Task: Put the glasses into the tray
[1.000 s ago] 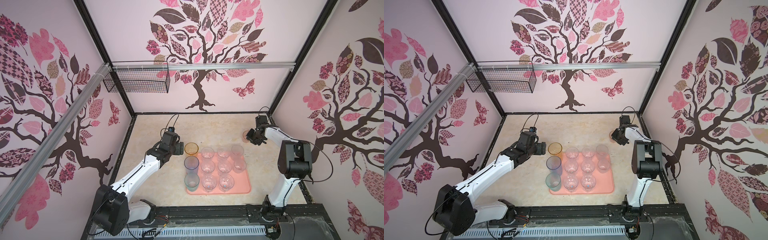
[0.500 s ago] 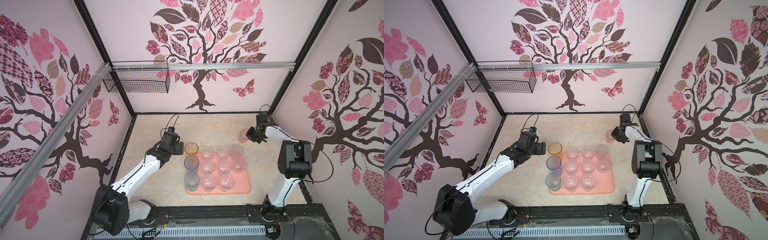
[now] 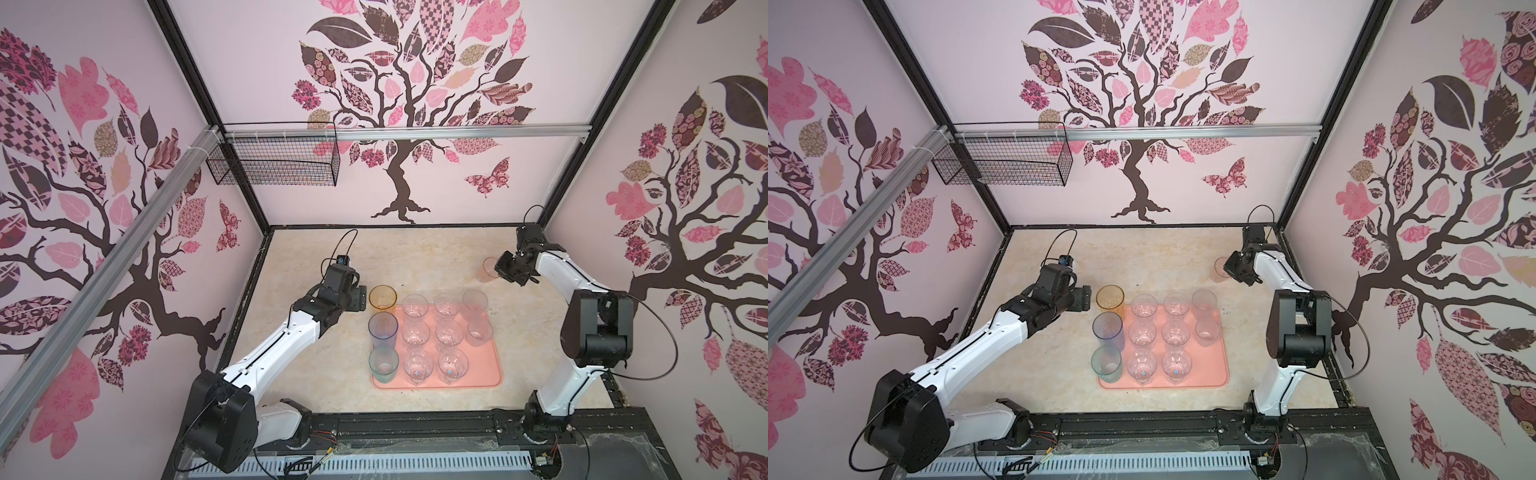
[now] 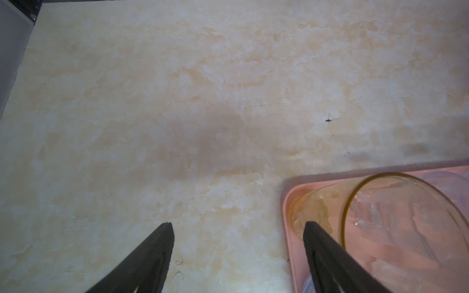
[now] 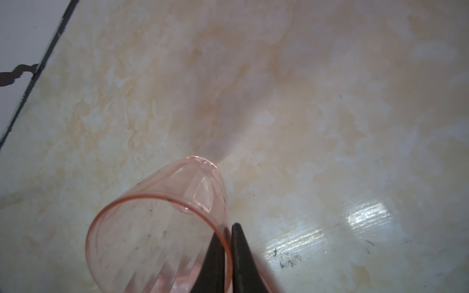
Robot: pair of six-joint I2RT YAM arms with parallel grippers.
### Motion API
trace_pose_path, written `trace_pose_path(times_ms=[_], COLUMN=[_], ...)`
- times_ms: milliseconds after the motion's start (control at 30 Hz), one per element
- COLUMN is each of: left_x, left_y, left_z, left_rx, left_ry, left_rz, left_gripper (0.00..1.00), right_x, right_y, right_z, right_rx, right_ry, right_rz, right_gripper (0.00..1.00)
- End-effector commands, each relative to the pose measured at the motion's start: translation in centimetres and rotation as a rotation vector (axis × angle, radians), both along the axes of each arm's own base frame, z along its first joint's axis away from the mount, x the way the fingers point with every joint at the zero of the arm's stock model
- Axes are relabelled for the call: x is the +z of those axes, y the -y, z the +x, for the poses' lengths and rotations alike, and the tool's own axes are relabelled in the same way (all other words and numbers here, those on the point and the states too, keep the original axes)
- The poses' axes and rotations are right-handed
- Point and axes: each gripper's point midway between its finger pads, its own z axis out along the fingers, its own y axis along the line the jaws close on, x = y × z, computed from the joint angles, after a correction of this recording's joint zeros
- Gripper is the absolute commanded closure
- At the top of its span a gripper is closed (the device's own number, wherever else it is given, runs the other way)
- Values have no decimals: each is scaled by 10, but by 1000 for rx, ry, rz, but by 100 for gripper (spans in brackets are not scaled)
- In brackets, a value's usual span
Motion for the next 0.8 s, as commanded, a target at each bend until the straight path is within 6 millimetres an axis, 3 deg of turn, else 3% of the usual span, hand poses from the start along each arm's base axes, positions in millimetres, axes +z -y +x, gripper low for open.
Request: trace_pose_path(times_ms=[0, 167, 367, 667, 767], left_x=[28, 67, 95, 110, 111], left_y=[3, 11, 34, 67, 82], left_z=[-1, -8, -21, -49, -61], left_rx=[-12, -35, -86, -148, -181], left_ry=[62, 133, 175, 197, 200], left_rz=[-15, -7, -23, -60, -61], left_gripper=[16, 16, 17, 17, 17], right_x=[49, 82, 102, 112, 108], right_y=[-3, -9, -35, -73, -74], right_z=[-13, -33, -61, -120, -144], right_rx=[33, 72, 172, 289, 305], right_ry=[84, 131, 136, 131, 104], right_rz=[-16, -61, -95, -61, -55], right_gripper=[90, 90, 90, 90, 90])
